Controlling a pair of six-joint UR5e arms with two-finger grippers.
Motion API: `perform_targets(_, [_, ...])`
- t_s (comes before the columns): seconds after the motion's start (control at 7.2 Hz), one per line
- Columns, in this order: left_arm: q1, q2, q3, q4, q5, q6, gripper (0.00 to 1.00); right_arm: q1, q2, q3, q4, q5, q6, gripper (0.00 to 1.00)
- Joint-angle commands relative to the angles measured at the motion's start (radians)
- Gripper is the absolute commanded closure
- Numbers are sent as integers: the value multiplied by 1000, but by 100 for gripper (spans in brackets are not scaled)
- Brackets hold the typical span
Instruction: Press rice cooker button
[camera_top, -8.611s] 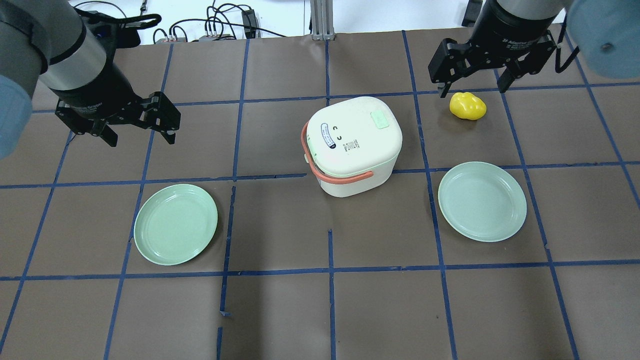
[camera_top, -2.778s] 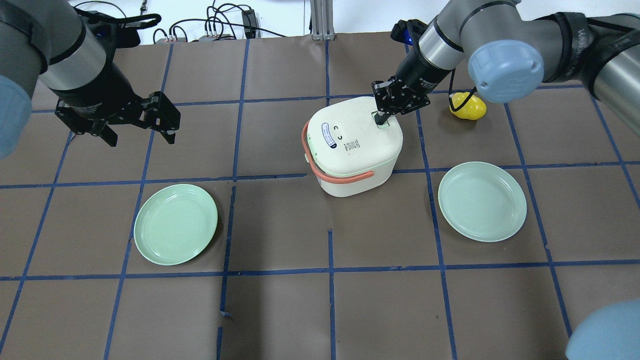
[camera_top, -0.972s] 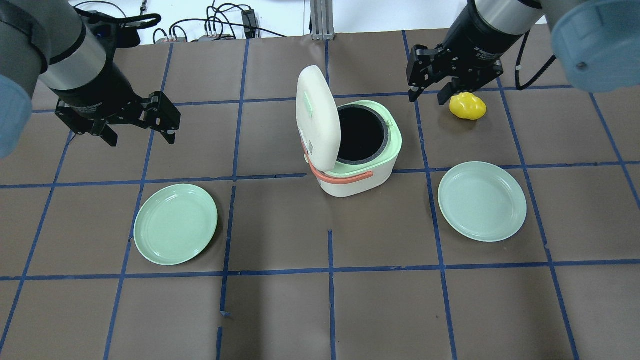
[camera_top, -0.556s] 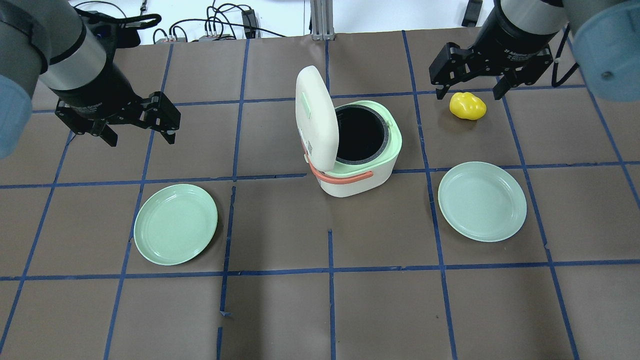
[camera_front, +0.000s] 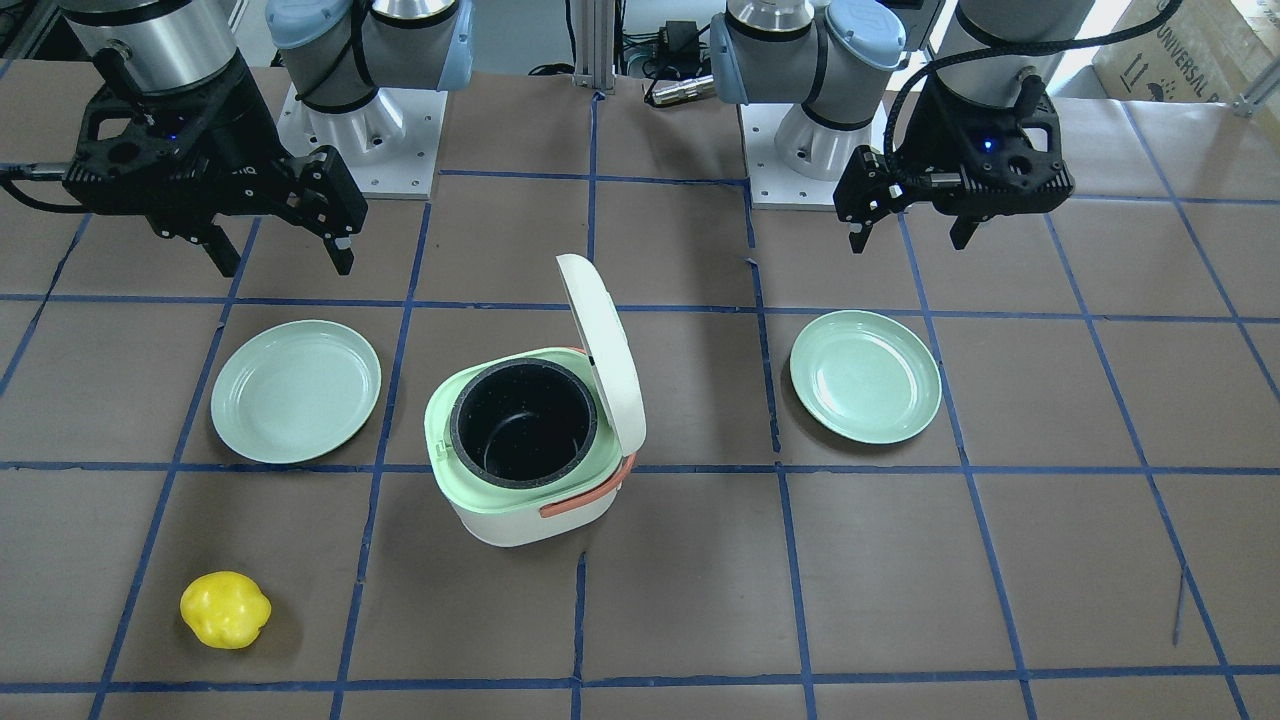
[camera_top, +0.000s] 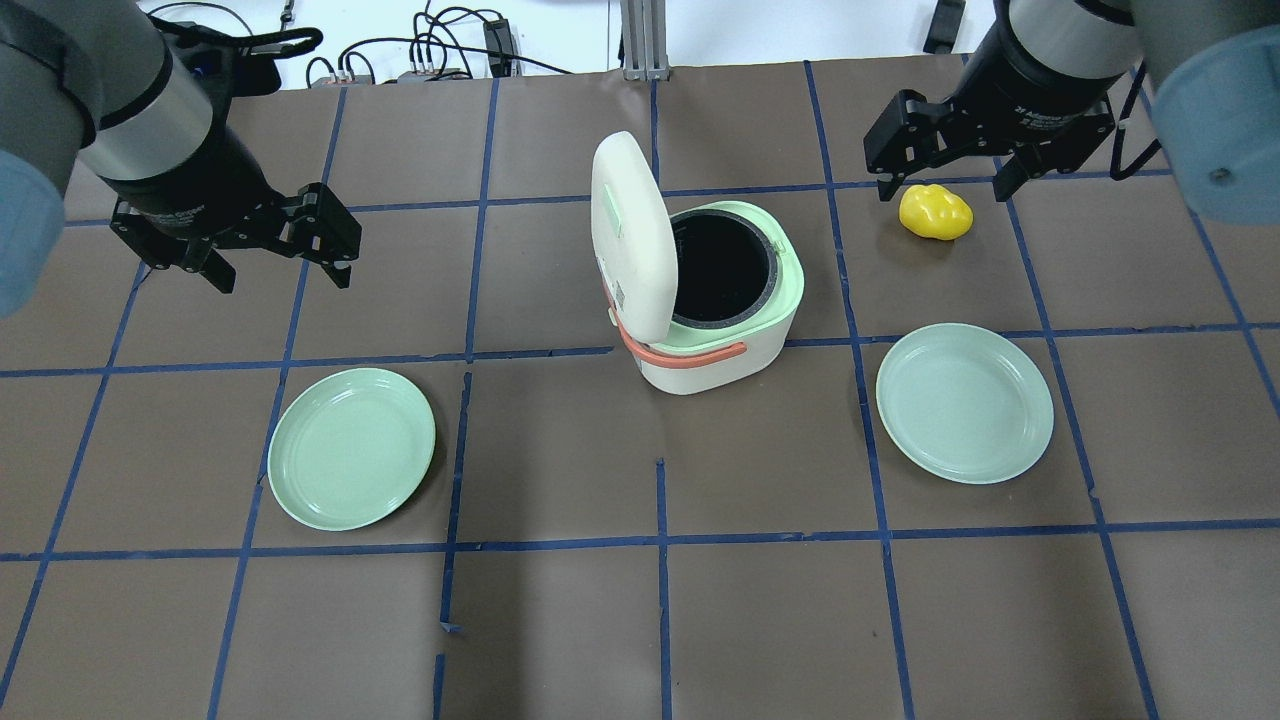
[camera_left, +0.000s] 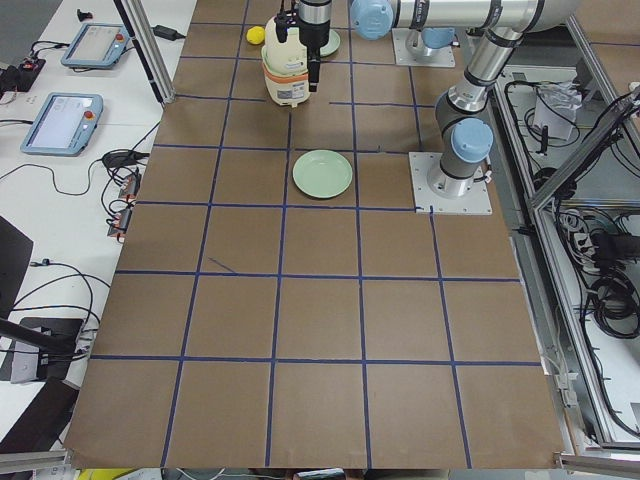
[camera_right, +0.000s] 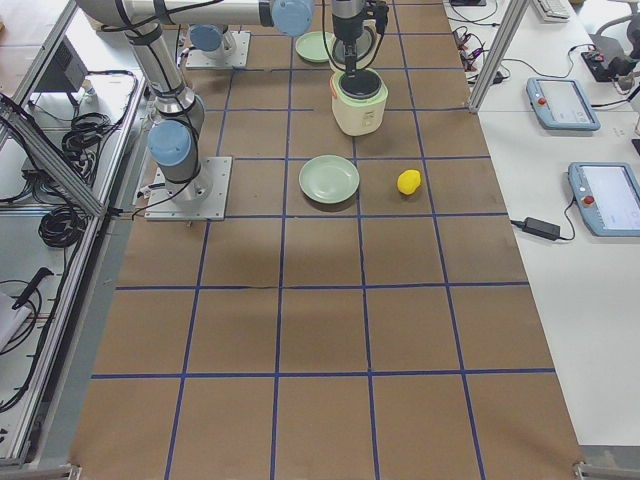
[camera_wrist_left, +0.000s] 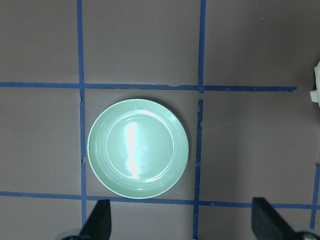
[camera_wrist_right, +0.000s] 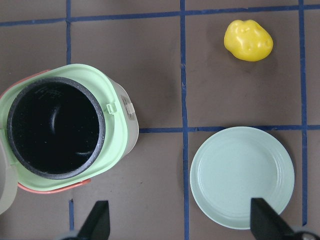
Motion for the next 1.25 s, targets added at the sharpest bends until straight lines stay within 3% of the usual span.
perform_targets(0.0, [0,0,0,0,0,0,0,0,21,-21,-21,0,1,0])
perform_targets(0.28, [0,0,0,0,0,0,0,2,15,-7,-14,-6,1,0])
perform_targets(0.56, [0,2,0,0,0,0,0,0,14,-13,130,-3,11,0])
perform_targets(1.11, [0,0,0,0,0,0,0,2,11,-10,147,-16,-12,0])
